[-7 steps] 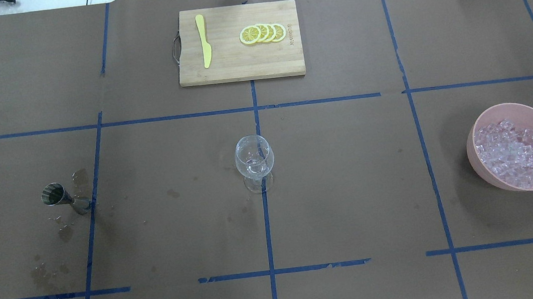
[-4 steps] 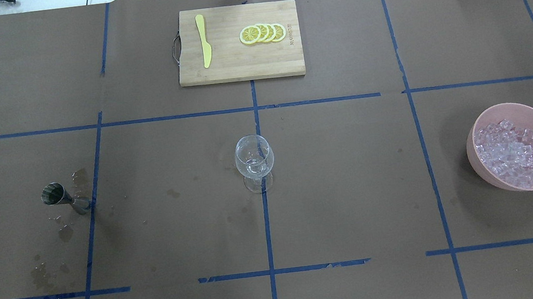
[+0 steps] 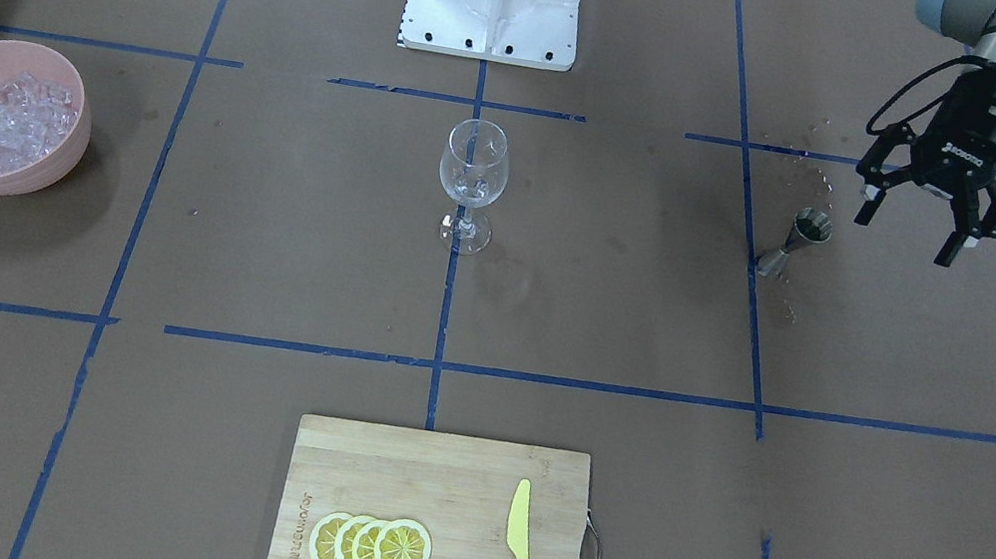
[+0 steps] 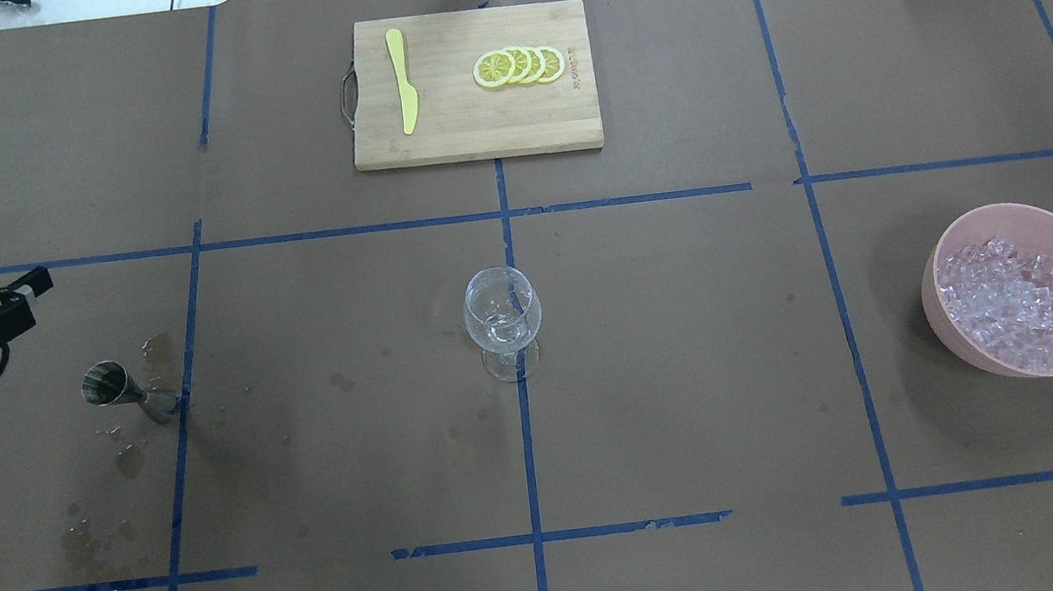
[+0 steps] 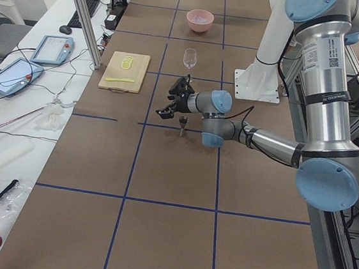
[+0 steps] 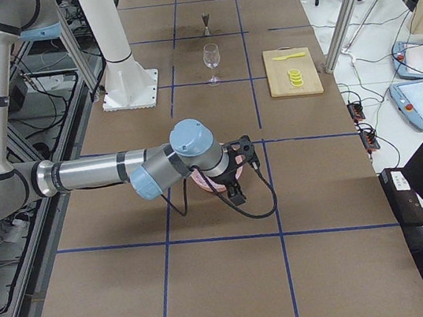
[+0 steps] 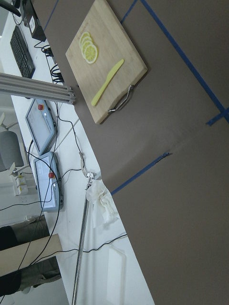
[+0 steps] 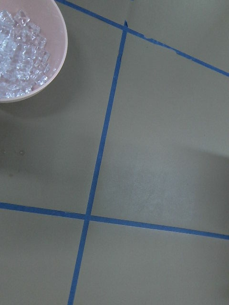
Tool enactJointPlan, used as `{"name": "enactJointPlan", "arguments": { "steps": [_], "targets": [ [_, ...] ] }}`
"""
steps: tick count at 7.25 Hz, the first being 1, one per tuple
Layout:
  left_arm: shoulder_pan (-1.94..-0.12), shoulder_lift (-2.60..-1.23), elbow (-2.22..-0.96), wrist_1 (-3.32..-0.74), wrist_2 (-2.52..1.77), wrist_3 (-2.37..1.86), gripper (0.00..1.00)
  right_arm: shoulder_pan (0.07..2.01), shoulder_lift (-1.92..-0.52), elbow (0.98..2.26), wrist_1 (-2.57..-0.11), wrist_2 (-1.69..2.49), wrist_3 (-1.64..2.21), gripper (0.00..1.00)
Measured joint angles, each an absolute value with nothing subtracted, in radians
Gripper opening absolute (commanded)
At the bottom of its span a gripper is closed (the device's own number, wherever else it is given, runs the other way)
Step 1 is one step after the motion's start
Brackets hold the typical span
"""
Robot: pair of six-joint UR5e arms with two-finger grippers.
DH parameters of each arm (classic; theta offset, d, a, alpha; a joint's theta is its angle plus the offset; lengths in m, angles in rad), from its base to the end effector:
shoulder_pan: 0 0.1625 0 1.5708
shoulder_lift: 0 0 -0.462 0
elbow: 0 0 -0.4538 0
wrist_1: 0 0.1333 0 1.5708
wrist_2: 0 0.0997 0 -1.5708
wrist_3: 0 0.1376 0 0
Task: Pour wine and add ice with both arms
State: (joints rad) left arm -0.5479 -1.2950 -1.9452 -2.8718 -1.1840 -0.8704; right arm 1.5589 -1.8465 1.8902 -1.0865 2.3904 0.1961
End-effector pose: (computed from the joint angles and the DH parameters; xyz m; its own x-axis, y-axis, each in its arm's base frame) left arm 0.3033 -0.4021 0.4858 0.6266 0.3169 -0.7120 0.5177 0.5136 0.6842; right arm 0.0272 -0.4614 0.6181 0.6671 -0.2008 0.7174 -0.1220 0.9205 0.3711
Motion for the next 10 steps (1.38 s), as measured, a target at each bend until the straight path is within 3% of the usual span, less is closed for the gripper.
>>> {"name": "enactJointPlan", "arguments": {
  "steps": [3, 7, 8, 10],
  "targets": [
    [-0.237, -1.286, -1.883, -2.871, -0.762, -1.026, 1.0, 1.559, -1.862, 1.889, -1.073, 2.39, 0.191, 1.0],
    [-0.128, -1.382, -1.726, -2.876, -0.581, -1.071, 0.98, 1.559, -1.88, 1.888, -1.048, 2.386, 0.196, 1.0],
    [-0.124, -1.4, -1.693, -2.878, -0.572, -1.074, 0.92, 1.559, -1.88, 1.888, -1.048, 2.385, 0.196, 1.0],
    [-0.122, -1.41, -1.66, -2.88, -0.564, -1.078, 0.56, 1.559, -1.881, 1.888, -1.048, 2.385, 0.197, 1.0]
  ]
}}
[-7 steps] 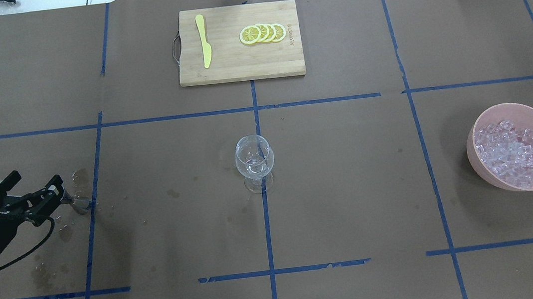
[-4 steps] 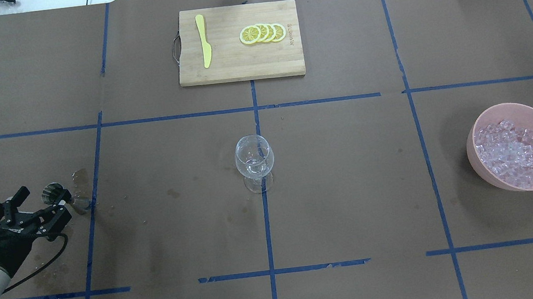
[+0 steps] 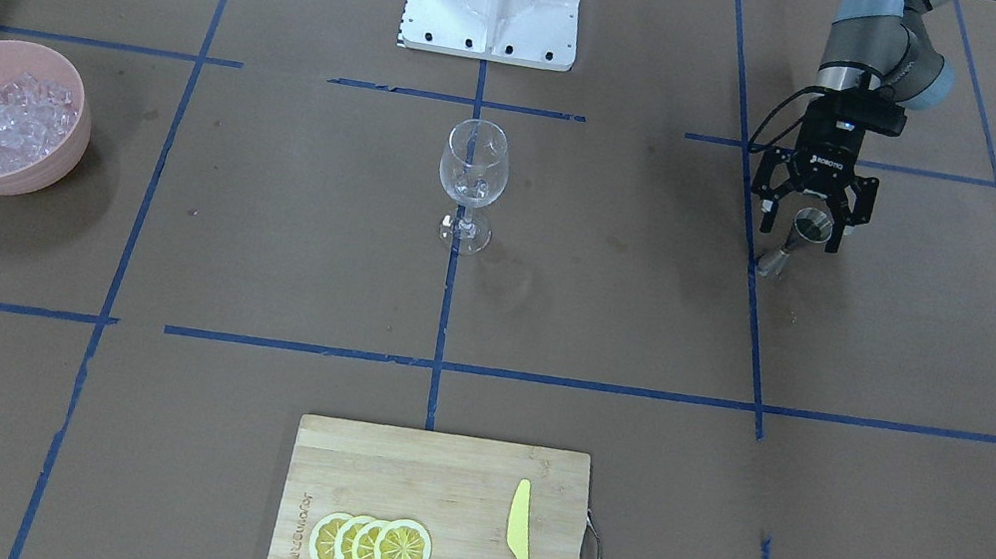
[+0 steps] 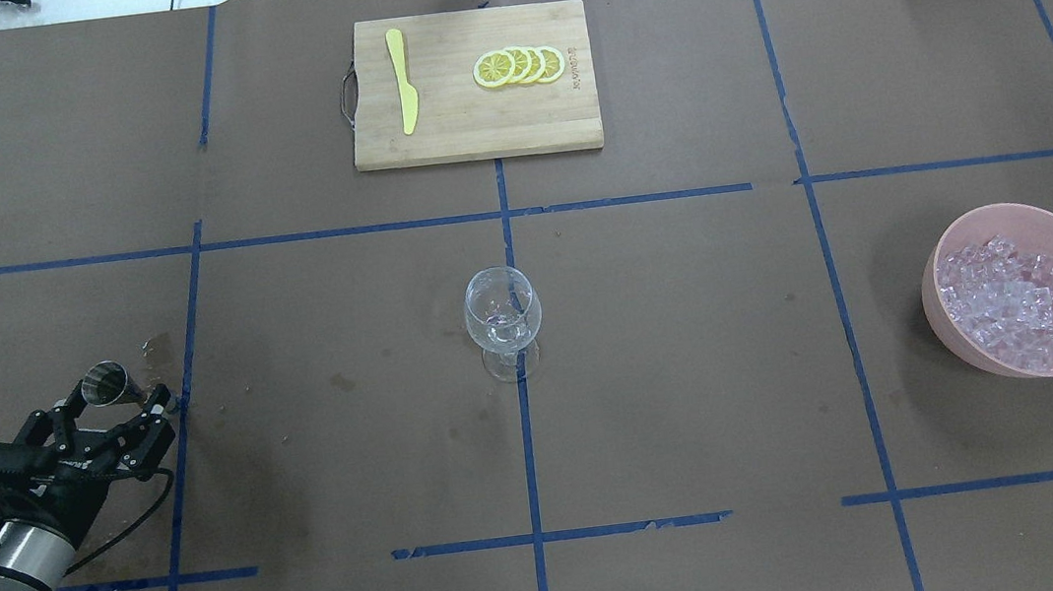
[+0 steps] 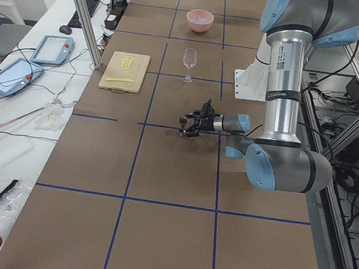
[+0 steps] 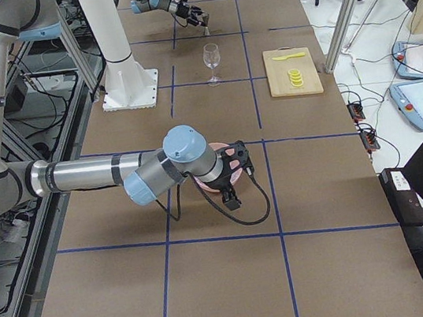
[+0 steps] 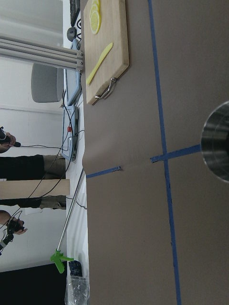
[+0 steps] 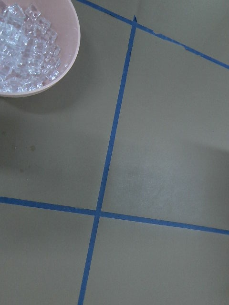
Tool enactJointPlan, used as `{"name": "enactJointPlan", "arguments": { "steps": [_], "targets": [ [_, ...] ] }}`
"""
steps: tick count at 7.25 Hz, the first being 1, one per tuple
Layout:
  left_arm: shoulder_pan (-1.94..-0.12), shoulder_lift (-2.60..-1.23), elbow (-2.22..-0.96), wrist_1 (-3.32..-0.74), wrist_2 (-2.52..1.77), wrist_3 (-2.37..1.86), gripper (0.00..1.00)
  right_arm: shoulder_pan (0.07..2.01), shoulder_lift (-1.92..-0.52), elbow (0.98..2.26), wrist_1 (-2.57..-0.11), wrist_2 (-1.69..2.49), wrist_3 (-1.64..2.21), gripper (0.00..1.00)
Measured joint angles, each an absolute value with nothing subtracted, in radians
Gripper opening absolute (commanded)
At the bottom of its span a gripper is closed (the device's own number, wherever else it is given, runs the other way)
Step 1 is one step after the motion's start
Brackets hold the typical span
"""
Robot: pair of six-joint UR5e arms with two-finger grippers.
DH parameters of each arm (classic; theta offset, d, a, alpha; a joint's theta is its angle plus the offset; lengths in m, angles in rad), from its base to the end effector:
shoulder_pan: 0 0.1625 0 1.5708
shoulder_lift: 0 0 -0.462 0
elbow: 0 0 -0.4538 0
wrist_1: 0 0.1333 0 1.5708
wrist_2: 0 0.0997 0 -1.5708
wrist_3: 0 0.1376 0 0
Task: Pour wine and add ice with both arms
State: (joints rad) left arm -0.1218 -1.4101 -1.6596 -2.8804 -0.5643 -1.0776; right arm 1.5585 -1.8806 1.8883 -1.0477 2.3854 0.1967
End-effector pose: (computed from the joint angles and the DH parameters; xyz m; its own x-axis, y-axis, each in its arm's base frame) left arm 0.4470 -0.3061 0.5810 0.6919 0.1704 -0.7016 0.6017 0.4009 0.6908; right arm 0.0277 -0.4471 0.6300 0.6705 -0.2009 0.7142 -0.1228 0.9193 0.3739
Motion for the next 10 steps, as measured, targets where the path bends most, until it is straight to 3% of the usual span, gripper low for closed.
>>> {"name": "enactJointPlan", "arguments": {
  "steps": [8, 10],
  "targets": [
    [-0.105, -1.425, -1.619, -2.879, -0.567, -1.095, 0.57, 1.559, -1.88, 1.885, -1.048, 2.382, 0.198, 1.0],
    [-0.103, -1.426, -1.618, -2.88, -0.567, -1.096, 0.27, 1.559, -1.879, 1.884, -1.048, 2.382, 0.198, 1.0]
  ]
}}
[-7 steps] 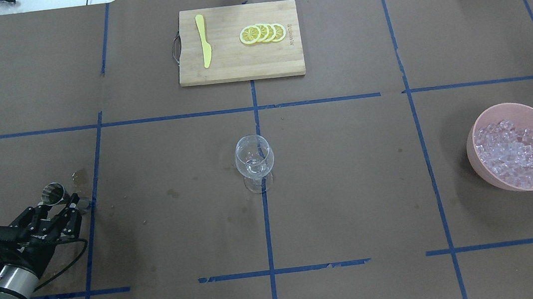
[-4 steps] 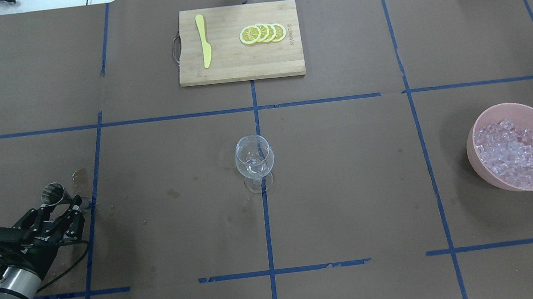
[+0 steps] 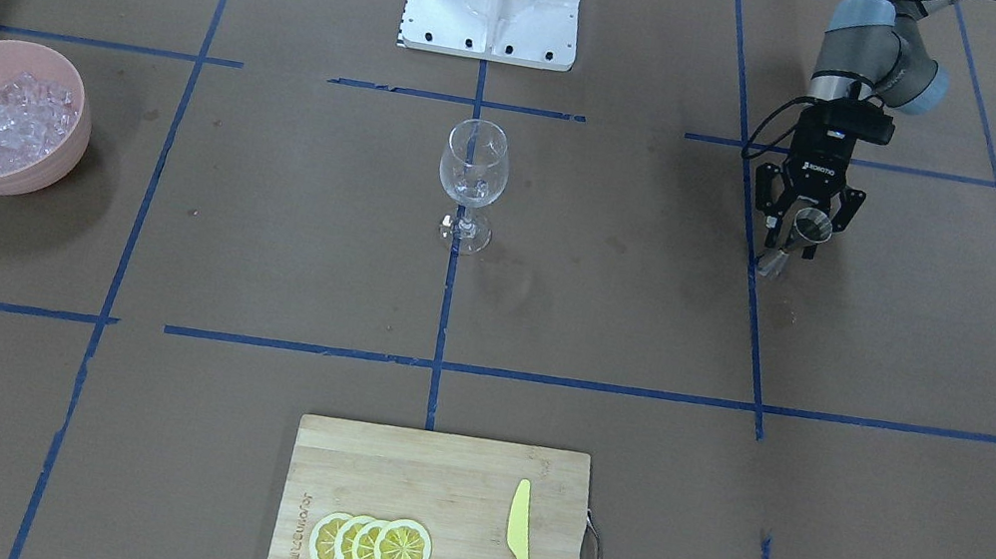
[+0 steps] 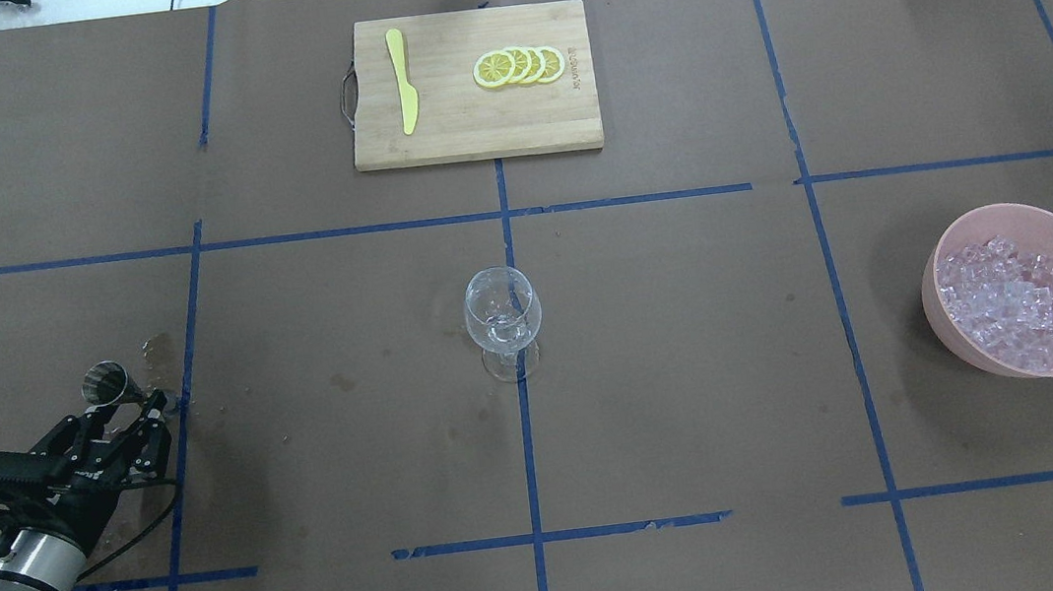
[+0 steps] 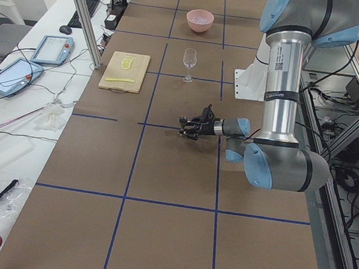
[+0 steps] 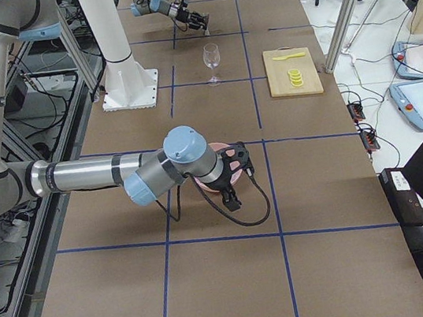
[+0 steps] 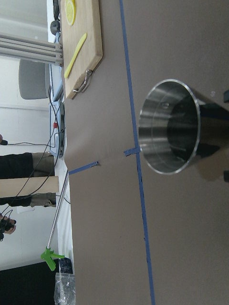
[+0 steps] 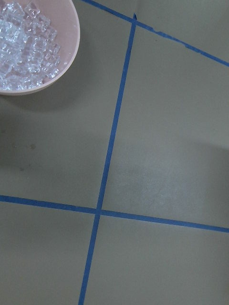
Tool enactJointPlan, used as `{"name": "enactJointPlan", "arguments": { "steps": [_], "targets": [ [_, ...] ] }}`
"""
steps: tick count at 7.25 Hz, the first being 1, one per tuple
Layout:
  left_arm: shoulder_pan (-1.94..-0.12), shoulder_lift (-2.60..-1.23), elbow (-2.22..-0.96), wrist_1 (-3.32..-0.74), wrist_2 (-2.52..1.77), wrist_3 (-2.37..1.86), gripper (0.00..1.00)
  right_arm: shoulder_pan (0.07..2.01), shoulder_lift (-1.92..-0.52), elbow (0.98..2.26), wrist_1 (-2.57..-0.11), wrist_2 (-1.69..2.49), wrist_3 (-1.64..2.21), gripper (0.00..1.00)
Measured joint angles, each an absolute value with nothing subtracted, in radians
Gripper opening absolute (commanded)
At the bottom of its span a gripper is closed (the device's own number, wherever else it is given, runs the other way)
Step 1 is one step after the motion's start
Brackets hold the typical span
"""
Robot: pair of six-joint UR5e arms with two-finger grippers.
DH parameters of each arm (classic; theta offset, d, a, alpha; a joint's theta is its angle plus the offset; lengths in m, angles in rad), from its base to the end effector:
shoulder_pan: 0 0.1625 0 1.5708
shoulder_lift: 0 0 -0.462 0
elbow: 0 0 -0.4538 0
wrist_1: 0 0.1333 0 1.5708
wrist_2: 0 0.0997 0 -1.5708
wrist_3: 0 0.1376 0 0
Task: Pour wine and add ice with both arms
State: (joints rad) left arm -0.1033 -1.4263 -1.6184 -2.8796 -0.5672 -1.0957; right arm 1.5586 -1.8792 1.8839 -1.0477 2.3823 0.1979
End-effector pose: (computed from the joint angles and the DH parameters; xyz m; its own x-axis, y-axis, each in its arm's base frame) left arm 0.4611 -0.2985 0.5962 0.6953 0.1750 -0.6971 0.5879 0.4194 0.6917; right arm 0.0280 -0.4478 0.6322 0.6726 -0.1965 0.7134 -0.1241 0.9205 0.3706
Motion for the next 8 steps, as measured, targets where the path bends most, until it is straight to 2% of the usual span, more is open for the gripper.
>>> {"name": "enactJointPlan", "arguments": {
  "steps": [1, 2, 6, 8],
  "targets": [
    [-0.103, -1.426, -1.619, -2.881, -0.566, -1.096, 0.08, 1.559, -1.879, 1.884, -1.048, 2.382, 0.198, 1.0],
    [-0.103, -1.426, -1.621, -2.882, -0.565, -1.097, 0.0, 1.559, -1.879, 1.884, -1.047, 2.383, 0.198, 1.0],
    [-0.107, -1.421, -1.631, -2.909, -0.564, -1.089, 0.0, 1.559, -1.879, 1.884, -1.047, 2.382, 0.198, 1.0],
    [-0.11, -1.414, -1.639, -3.0, -0.569, -0.95, 0.0, 1.559, -1.878, 1.884, -1.048, 2.382, 0.198, 1.0]
  ]
}}
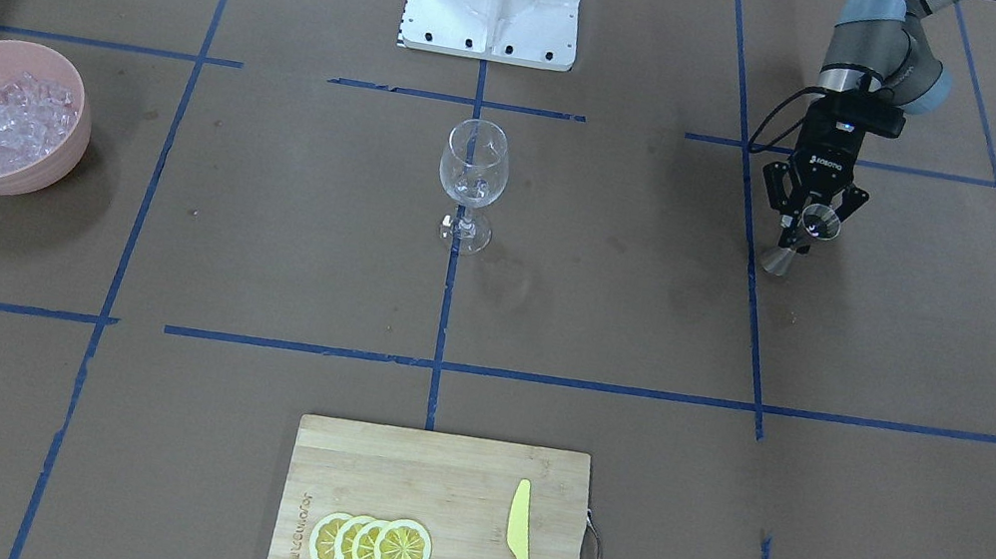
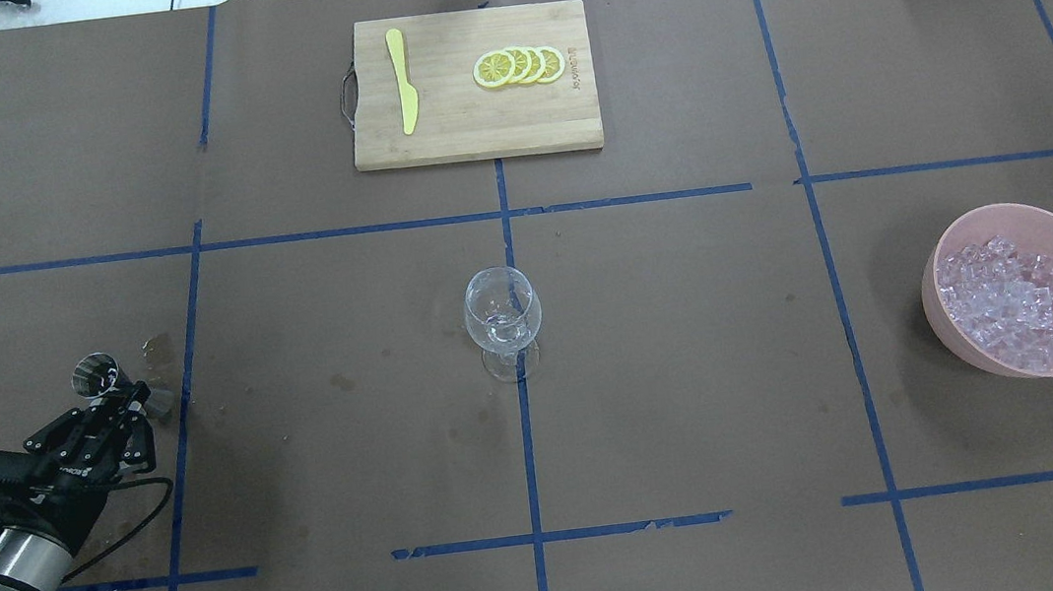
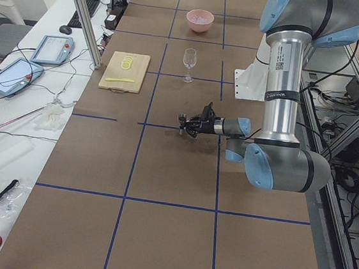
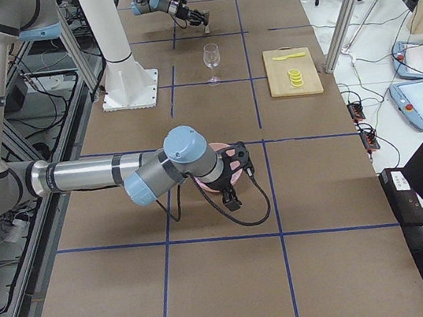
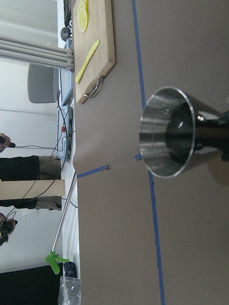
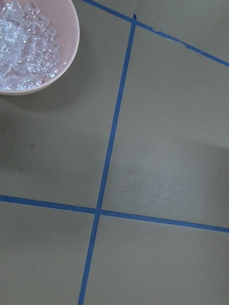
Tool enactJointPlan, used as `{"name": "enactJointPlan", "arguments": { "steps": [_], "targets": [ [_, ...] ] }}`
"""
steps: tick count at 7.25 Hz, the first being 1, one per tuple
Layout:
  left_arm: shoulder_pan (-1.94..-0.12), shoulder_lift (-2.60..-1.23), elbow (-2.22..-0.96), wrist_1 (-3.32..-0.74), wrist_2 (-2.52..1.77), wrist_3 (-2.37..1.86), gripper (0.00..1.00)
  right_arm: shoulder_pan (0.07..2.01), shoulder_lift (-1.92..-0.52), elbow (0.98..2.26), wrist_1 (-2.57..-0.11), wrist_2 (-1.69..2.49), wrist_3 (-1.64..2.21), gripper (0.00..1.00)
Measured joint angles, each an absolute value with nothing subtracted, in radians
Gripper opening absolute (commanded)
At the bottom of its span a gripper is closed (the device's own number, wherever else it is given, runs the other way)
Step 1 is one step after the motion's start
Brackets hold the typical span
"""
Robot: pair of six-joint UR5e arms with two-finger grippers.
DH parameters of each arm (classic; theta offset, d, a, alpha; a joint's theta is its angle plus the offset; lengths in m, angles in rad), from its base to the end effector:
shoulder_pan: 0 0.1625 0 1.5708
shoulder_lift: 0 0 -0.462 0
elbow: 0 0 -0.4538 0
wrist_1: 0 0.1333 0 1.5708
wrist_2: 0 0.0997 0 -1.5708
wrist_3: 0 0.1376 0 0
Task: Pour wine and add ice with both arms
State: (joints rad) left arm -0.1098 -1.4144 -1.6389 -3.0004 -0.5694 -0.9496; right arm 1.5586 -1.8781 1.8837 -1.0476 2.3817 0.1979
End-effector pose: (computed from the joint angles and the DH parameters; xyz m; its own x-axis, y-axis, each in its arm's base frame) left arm 0.4448 -0.2997 0.5787 0.6927 0.2393 -0.6804 0.5794 0.3772 0.7225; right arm 0.0281 -0.4483 0.6319 0.6730 -0.1970 0.7129 -0.1242 0.9201 0.3716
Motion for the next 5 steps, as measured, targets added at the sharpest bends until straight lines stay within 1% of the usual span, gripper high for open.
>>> {"name": "enactJointPlan", "arguments": {
  "steps": [2, 3, 5],
  "targets": [
    [-0.115, -1.426, -1.659, -3.193, -0.626, -0.675, 0.0, 1.559, -1.878, 1.884, -1.048, 2.381, 0.198, 1.0],
    [-0.129, -1.447, -1.67, -3.236, -0.668, -0.611, 0.0, 1.559, -1.877, 1.883, -1.048, 2.381, 0.198, 1.0],
    [-0.182, -1.528, -1.681, -3.226, -0.75, -0.568, 0.0, 1.559, -1.877, 1.881, -1.048, 2.38, 0.198, 1.0]
  ]
}}
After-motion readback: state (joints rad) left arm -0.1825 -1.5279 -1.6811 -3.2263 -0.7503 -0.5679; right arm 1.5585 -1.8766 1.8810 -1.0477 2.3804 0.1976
